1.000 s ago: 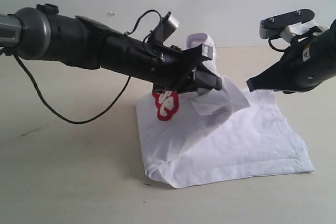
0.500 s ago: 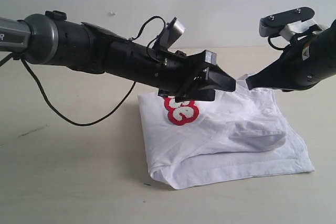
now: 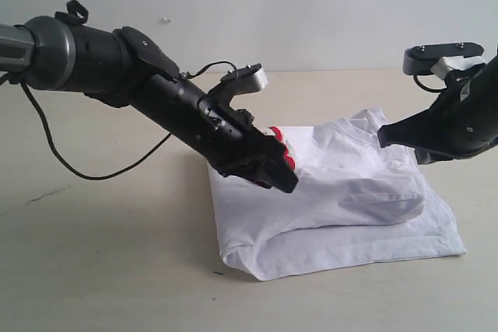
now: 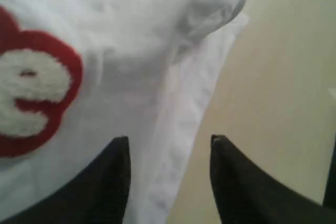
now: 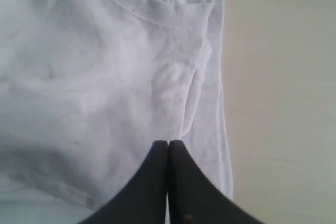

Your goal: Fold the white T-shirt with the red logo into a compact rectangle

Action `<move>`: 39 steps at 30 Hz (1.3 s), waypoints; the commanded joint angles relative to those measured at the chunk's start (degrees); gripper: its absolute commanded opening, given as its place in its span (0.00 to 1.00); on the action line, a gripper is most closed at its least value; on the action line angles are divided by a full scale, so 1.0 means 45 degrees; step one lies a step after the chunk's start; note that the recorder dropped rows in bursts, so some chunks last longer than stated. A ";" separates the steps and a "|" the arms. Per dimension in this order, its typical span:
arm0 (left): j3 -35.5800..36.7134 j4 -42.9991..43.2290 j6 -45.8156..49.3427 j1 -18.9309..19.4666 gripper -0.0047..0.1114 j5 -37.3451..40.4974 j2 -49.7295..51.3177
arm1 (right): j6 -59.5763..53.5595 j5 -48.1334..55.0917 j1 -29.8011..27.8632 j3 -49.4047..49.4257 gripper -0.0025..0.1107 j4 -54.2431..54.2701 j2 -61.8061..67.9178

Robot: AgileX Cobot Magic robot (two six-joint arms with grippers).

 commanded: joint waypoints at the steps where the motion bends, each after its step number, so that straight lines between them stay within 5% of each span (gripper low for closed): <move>1: -0.0082 0.1540 -0.0763 0.0584 0.34 -0.0095 -0.0673 | -0.0643 0.0350 -0.0602 0.0015 0.02 0.1180 0.0234; 10: -0.0082 0.1806 -0.0828 0.1079 0.32 -0.0267 -0.1127 | -0.3311 0.0617 -0.1379 0.0015 0.07 0.5723 0.1037; 16: -0.0082 0.1805 -0.0767 0.0971 0.32 -0.0314 -0.0607 | -0.3401 0.0617 -0.1405 0.0015 0.55 0.5947 0.1520; 20: -0.0082 0.1805 -0.0738 0.0906 0.32 -0.0404 -0.0321 | -0.3921 0.0617 -0.1405 0.0015 0.67 0.5864 0.1520; 31: -0.0082 0.1828 -0.0738 0.0268 0.32 -0.0502 0.0138 | -0.4277 0.0899 -0.1379 0.0015 0.59 0.6039 0.2404; 35: -0.0082 0.1904 -0.0738 0.0241 0.32 -0.0502 0.0145 | -0.4741 0.0600 -0.1379 0.0015 0.40 0.6252 0.2604; 39: -0.0082 0.2284 -0.0738 0.0241 0.32 -0.0480 0.0167 | -0.5907 0.0568 -0.1379 0.0015 0.10 0.6856 0.2380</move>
